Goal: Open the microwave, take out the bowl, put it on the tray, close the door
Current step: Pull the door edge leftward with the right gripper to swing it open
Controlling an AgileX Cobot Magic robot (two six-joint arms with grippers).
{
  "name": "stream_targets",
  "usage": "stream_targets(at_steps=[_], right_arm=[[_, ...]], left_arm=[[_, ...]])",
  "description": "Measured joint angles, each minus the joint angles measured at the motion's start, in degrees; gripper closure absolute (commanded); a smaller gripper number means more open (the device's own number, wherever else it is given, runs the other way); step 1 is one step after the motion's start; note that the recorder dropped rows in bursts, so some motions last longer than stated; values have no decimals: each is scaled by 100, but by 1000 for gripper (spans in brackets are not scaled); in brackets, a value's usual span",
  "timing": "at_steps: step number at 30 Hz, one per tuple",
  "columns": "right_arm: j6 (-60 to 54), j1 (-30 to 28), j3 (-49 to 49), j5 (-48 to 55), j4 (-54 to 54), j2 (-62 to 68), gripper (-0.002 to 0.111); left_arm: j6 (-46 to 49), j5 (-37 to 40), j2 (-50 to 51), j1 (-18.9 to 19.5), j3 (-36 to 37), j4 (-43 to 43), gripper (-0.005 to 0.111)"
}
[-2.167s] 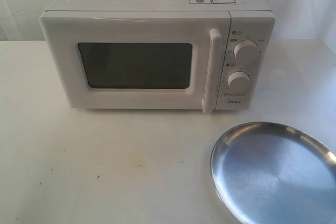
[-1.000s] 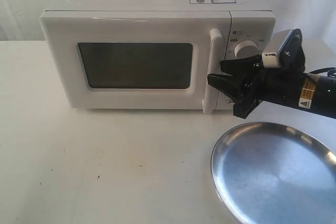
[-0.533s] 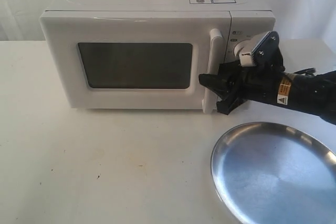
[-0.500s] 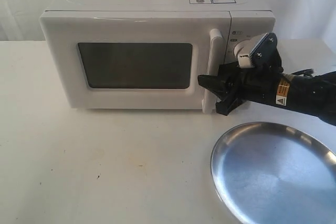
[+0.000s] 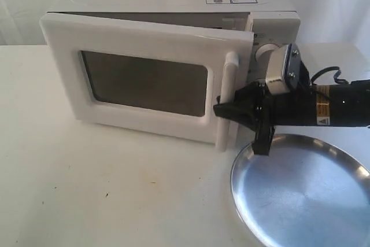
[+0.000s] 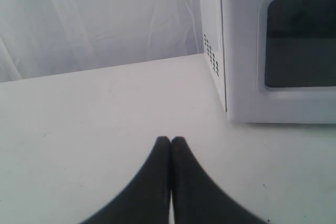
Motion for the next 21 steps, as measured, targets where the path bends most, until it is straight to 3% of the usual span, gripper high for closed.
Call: stream_targets(at_steps=[3,8,12,14,16,18,21], right_arm=[[167,60,-18,-296,-526,-36,108],[1231,38,-63,221,-1035,-382,108],[2404,80,-77,797,-1302,-697,83],[2641,92,-52,728,-1383,-792,60],[2774,0,16,587,-1571,-897,45],[2853,-12,27,563,-1628,-967,48],[3187,-12,27,857,-1637,-1067,73]], left_arm=[[0,0,0,0,0,0,107],[0,0,0,0,0,0,107],[0,0,0,0,0,0,107],[0,0,0,0,0,0,107],[0,0,0,0,0,0,107],[0,0,0,0,0,0,107],[0,0,0,0,0,0,107]])
